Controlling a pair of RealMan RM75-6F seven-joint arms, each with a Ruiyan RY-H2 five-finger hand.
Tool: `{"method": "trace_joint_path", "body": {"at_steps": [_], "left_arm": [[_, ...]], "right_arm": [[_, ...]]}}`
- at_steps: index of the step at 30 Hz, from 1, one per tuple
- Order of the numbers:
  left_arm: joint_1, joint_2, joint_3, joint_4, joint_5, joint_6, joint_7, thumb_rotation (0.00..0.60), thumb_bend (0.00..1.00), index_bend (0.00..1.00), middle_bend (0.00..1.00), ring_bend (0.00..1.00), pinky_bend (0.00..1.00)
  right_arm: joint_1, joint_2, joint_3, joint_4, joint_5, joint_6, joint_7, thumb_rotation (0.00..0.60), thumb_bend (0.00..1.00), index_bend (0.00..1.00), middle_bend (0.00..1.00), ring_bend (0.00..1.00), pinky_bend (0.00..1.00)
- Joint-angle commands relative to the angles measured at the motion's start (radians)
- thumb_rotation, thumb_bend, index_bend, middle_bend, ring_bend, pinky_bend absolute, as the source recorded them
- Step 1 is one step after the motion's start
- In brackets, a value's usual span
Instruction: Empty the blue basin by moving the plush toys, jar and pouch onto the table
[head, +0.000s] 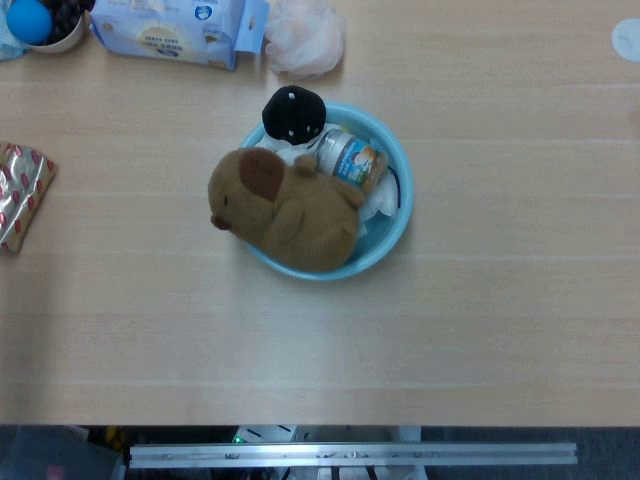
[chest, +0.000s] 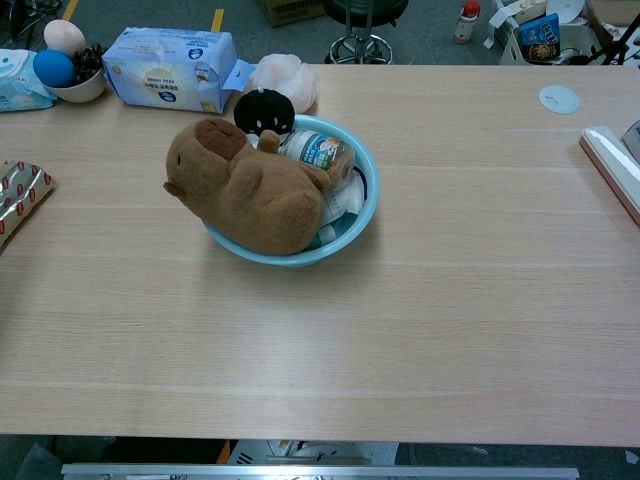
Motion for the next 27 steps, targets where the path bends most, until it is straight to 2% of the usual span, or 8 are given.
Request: {"method": "trace_joint_path", "body": {"at_steps": [1, 14, 19, 27], "left_arm": [[0.002, 0.000, 0.003, 0.000, 0.000, 0.000, 0.000, 0.600, 0.47, 0.19, 0.16, 0.09, 0.05], [0.014, 0.007, 0.007, -0.004, 0.016, 0.019, -0.009, 0.600, 0.47, 0.19, 0.16, 0.09, 0.05], [0.014, 0.008, 0.008, -0.007, 0.014, 0.014, -0.009, 0.600, 0.47, 0.19, 0.15, 0.09, 0.05], [0.012, 0.010, 0.008, -0.004, -0.001, 0.000, -0.012, 0.600, 0.47, 0.19, 0.15, 0.09, 0.05]], "right_arm": [[0.002, -0.002, -0.001, 0.003, -0.003, -0.004, 0.001, 0.600, 0.26, 0.36, 0.38, 0.30, 0.44], [0.075, 0.025, 0.017, -0.043, -0.067, -0.060, 0.034, 0.600, 0.26, 0.36, 0.38, 0.30, 0.44], [0.150, 0.033, 0.030, -0.094, -0.114, -0.133, 0.060, 0.600, 0.25, 0.35, 0.38, 0.30, 0.44], [0.298, 0.014, 0.058, -0.183, -0.113, -0.324, 0.056, 0.600, 0.11, 0.25, 0.34, 0.28, 0.44]]}}
